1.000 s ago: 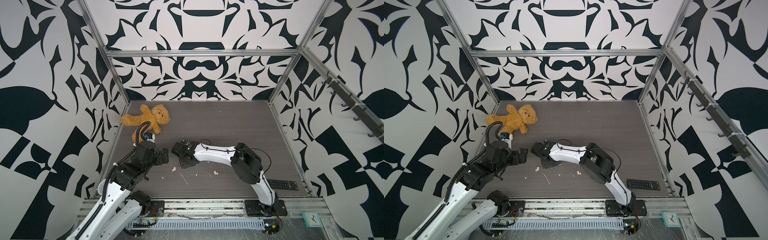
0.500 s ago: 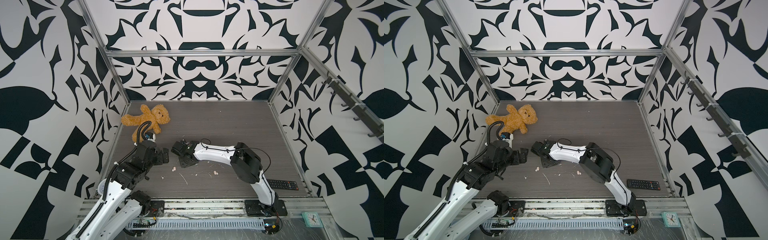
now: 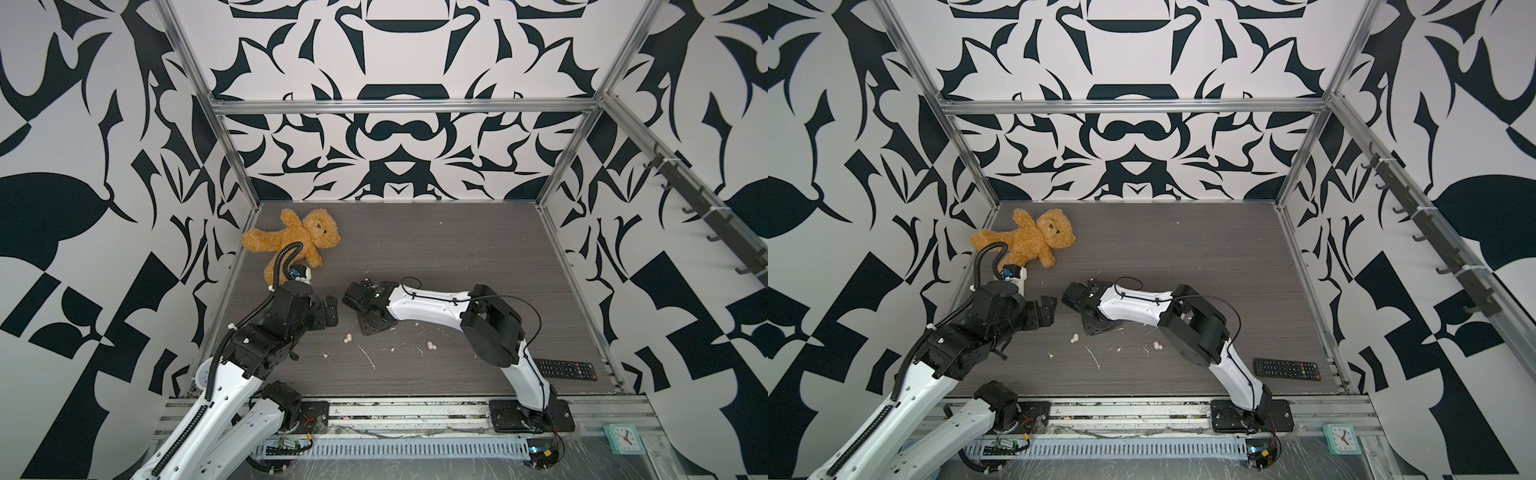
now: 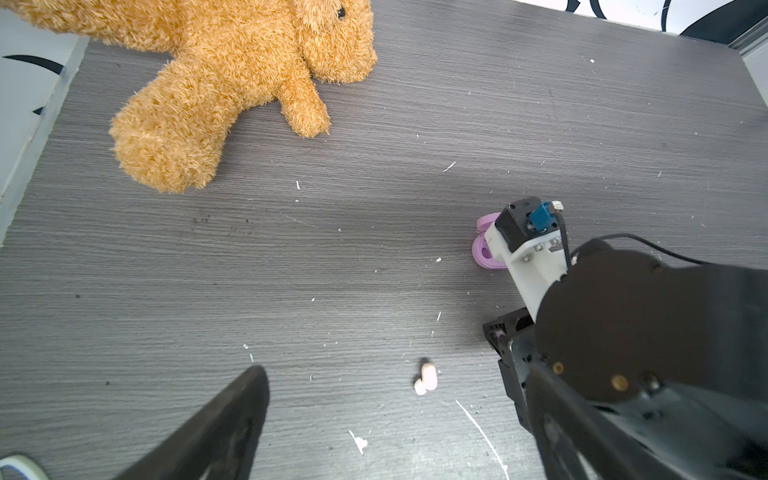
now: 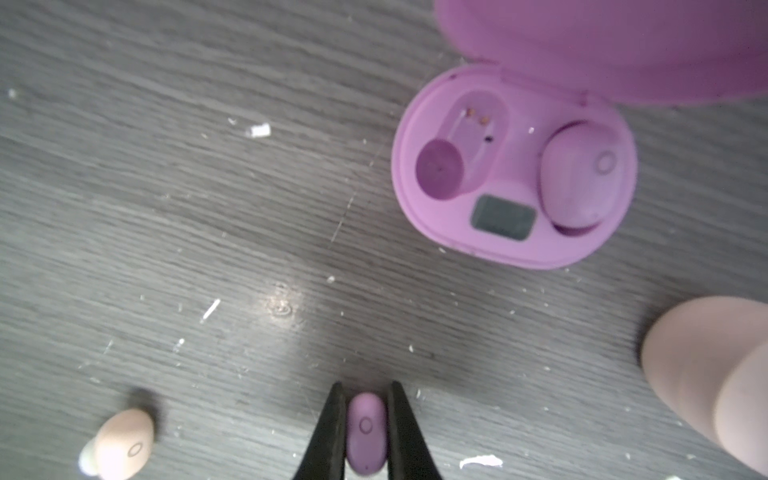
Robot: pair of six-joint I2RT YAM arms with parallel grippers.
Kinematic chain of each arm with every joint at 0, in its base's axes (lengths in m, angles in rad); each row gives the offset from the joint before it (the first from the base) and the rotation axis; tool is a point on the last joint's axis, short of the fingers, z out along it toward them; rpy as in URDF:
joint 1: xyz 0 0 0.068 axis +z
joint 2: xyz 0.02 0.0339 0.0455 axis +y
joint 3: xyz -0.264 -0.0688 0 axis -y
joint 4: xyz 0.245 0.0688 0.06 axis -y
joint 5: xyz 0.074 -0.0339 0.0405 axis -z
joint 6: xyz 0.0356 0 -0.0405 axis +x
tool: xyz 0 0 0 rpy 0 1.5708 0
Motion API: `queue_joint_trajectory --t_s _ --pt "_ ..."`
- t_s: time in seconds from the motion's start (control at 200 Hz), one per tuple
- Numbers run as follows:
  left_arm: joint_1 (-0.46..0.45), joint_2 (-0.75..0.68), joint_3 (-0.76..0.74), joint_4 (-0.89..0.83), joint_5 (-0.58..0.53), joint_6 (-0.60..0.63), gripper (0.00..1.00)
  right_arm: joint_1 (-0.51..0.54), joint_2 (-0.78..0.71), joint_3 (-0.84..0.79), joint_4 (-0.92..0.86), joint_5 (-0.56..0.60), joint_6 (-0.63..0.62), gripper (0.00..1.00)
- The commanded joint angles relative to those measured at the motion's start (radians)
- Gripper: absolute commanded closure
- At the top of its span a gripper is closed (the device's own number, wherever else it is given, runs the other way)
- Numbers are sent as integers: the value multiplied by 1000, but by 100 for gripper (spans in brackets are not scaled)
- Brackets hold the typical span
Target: Insert the wireless bluetooth earbuds into the charging case
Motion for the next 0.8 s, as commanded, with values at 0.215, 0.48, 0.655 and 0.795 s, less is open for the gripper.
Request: queue_joint_trajectory --t_s 0.215,0.48,0.655,0.795 --pt "-2 -5 -21 6 7 6 1 -7 -76 -47 21 30 17 100" --pt "-2 -7 -21 7 8 6 1 -10 -116 -9 22 138 26 100" --pt "-2 -10 -22 6 8 7 1 -11 -137 11 39 193 34 100" --pt "-2 -10 -22 6 14 7 1 -13 -147 24 61 236 38 100"
